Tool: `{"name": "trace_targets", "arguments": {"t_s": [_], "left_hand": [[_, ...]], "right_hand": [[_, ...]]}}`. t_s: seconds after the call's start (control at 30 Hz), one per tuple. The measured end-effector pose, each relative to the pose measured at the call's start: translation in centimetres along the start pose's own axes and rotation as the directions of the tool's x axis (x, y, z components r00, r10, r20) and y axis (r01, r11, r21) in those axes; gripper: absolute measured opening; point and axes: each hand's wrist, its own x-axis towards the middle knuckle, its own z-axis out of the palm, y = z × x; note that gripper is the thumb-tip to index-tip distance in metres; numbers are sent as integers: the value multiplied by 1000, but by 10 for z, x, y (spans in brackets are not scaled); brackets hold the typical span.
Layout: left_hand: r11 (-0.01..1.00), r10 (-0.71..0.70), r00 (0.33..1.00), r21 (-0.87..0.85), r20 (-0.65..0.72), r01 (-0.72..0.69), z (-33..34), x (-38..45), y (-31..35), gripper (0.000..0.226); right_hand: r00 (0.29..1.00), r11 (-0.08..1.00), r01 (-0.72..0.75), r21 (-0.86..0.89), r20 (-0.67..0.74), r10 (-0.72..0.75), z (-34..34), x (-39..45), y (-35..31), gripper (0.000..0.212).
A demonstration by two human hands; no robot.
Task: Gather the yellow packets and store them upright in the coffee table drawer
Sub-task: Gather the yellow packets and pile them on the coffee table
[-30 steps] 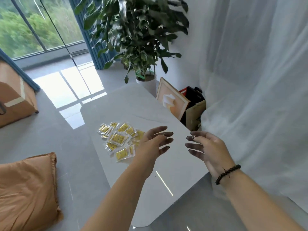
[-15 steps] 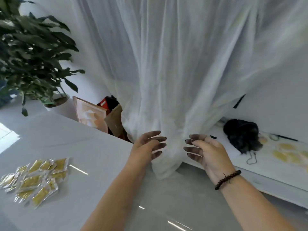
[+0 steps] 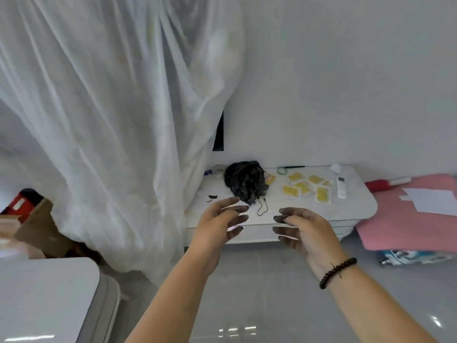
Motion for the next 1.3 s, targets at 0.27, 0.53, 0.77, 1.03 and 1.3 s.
{"name": "trace_targets", "arguments": {"t_s": [0.27,0.53,0.77,1.03,1.3], "left_hand": [[994,-71,991,89,109,62,74,55,-10,26],[986,-138,979,111,148,122,136,166,-7,27],[964,-224,960,183,169,193,206,285,-2,26],[942,-299,941,210,158,264,290,371,-11,25],[941,-332,942,60,-45,334,362,435,-53,24]], "right_hand": [[992,994,-49,96,-109,60,-62,49,-10,19],[981,992,-89,92,-163,103,-97,155,-42,17],[952,978,-142,152,-249,177,-139,263,-71,17],[927,958,-213,191,-272,260,-205,354,-91,16],[922,937,-336,96,-169,348,-283,469,-112,16]]}}
